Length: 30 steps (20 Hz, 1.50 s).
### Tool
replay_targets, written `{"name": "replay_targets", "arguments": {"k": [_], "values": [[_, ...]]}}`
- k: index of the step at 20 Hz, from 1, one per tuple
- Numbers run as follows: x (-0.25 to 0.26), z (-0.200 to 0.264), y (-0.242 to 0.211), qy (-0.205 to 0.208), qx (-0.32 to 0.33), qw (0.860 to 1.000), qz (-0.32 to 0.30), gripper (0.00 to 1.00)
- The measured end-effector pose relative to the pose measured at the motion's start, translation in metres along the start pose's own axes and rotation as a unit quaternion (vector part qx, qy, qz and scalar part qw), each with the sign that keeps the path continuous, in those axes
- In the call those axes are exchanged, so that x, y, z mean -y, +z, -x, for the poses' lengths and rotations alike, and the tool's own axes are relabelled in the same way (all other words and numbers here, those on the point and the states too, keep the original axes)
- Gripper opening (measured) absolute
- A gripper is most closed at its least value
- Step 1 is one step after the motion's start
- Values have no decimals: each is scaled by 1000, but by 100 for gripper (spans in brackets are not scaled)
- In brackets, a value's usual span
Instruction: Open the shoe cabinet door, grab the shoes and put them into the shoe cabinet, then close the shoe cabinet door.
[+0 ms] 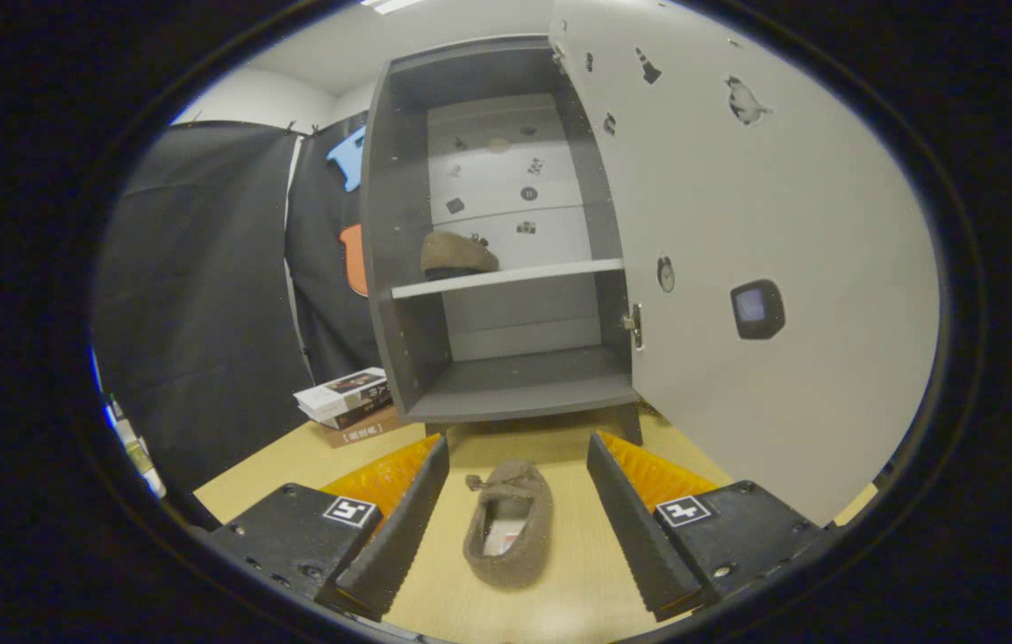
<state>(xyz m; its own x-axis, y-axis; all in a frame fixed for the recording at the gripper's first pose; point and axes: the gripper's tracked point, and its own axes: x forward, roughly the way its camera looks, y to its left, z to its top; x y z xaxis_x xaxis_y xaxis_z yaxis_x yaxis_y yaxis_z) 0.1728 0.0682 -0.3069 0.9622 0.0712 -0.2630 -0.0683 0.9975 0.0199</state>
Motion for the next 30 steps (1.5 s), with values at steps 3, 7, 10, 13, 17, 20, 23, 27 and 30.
{"name": "replay_targets", "arguments": {"k": [3, 7, 10, 13, 17, 20, 23, 27, 30], "values": [[2, -18, -19, -1, -11, 1000, 18, 96], [-3, -38, -41, 14, -33, 999, 24, 95], [-16, -50, -62, 31, -60, 997, 24, 93], [-32, -65, -89, 46, -90, 994, 42, 88], [-49, -86, -128, 61, -146, 986, 47, 63], [-43, -116, -131, 36, -156, 986, 42, 48], [-46, -139, -136, 33, -168, 985, -7, 19], [-46, -140, -131, 45, -149, 988, -22, 7], [-50, -132, -117, 79, -126, 989, -28, 4]]}}
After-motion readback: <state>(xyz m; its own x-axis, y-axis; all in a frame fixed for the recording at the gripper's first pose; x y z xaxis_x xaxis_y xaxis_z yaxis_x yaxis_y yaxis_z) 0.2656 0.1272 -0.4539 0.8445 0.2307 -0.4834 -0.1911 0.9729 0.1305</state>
